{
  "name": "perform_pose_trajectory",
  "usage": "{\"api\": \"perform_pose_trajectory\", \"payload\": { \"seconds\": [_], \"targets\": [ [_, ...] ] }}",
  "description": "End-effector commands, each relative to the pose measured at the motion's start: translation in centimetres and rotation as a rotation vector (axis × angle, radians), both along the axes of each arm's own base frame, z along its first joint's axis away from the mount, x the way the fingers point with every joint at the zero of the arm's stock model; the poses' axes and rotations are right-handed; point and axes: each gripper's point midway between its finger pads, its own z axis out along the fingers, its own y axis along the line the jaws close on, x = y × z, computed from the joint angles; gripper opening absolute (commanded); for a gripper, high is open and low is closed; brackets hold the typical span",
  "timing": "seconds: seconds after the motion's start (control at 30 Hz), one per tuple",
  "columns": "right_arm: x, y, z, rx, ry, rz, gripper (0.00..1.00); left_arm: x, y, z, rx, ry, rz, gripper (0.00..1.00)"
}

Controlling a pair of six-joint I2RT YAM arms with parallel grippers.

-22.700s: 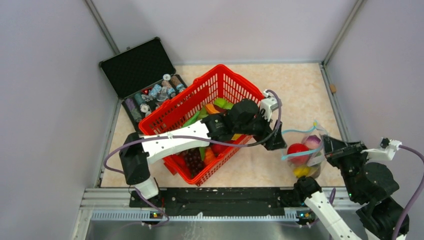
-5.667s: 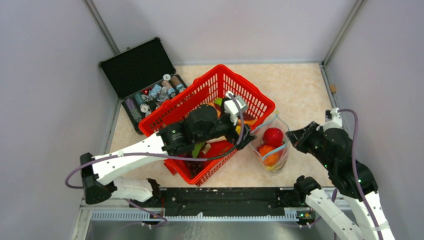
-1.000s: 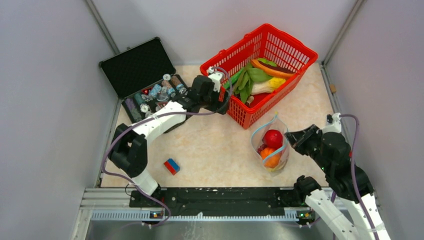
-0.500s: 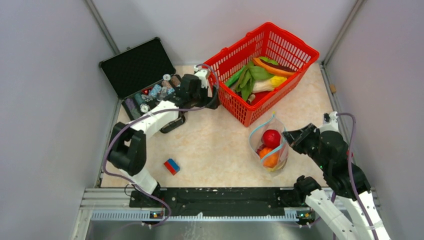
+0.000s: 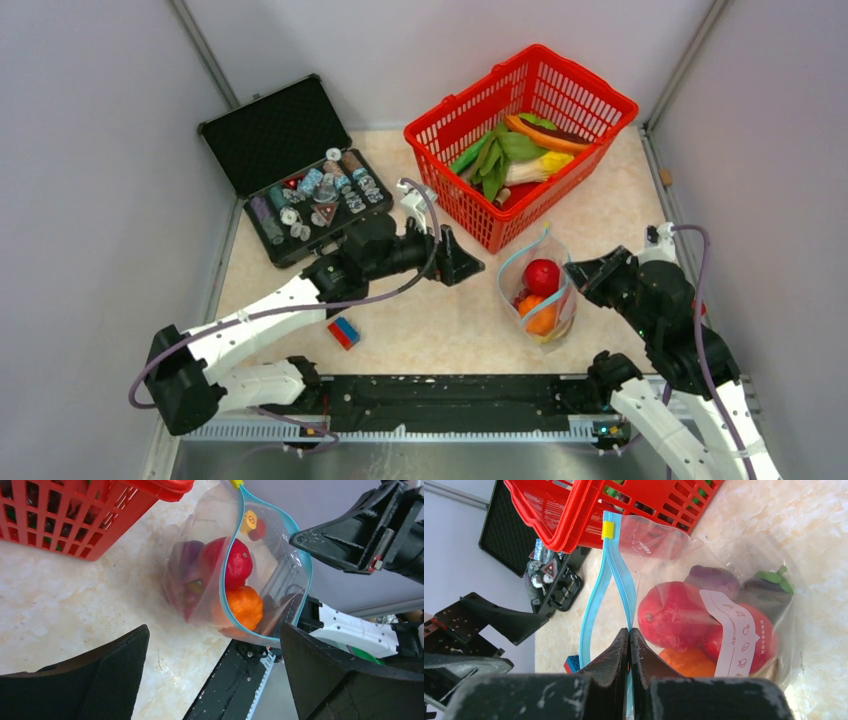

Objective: Place the food in the zip-top bag and seal the zipper
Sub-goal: Move the zipper food storage bag to the center of the board.

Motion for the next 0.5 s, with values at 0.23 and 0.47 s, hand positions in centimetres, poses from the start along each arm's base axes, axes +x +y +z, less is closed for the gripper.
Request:
{"api": "perform_pose_trajectory", "payload": {
  "seconds": [0.23,0.47],
  "targets": [
    [0.0,-0.2,0.6,0.011,-0.031,-0.01,0.0,-0.2,-5.3,-1.3,0.03,0.125,0.027,0.93],
    [-0.3,-0.5,0.7,0.009,-0.034,-0.02,0.01,-1.4,-7.8,-2.0,0.091,0.107,-0.048,0.8]
  ]
}}
